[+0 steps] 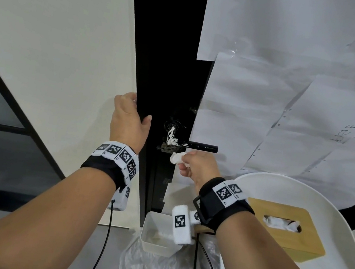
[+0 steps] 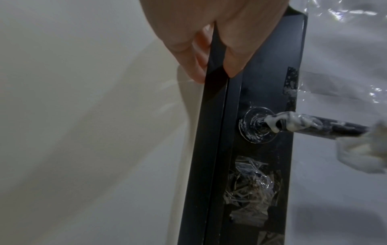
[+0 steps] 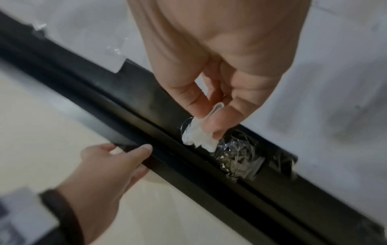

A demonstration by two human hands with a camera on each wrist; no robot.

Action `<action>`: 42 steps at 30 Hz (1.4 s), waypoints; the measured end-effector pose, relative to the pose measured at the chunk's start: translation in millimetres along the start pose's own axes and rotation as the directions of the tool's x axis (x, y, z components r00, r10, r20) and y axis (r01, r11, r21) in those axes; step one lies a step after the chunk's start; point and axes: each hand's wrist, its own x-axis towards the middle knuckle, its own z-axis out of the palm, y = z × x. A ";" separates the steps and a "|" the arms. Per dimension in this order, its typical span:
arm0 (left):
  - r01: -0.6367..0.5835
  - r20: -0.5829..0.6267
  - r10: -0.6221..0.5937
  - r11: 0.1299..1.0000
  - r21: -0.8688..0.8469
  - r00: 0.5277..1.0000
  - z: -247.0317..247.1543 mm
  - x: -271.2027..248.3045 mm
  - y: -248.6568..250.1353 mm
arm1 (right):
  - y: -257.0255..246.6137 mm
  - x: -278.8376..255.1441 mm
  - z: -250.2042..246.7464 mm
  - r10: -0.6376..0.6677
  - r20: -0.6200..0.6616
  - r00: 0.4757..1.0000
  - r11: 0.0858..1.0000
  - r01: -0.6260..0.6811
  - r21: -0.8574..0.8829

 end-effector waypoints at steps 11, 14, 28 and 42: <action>0.033 -0.001 -0.033 0.999 -0.043 0.999 -0.2 -1.2 1.8 | 5.9 1.5 -14.3 -0.688 0.055 0.724 0.484 0.514 -0.708; 0.020 -0.002 -0.020 0.999 -0.029 1.000 -0.3 -1.4 2.1 | 8.7 6.5 -11.5 -0.680 0.113 0.725 0.390 0.487 -0.782; 0.014 -0.003 -0.014 1.000 -0.017 1.000 0.8 -1.9 2.4 | 10.0 -1.0 -15.2 -0.655 0.124 0.745 0.455 0.519 -0.724; 0.025 -0.011 -0.025 0.999 -0.025 1.000 1.1 -1.2 2.5 | 23.4 2.0 -20.0 -0.387 0.169 0.906 0.697 0.408 -0.590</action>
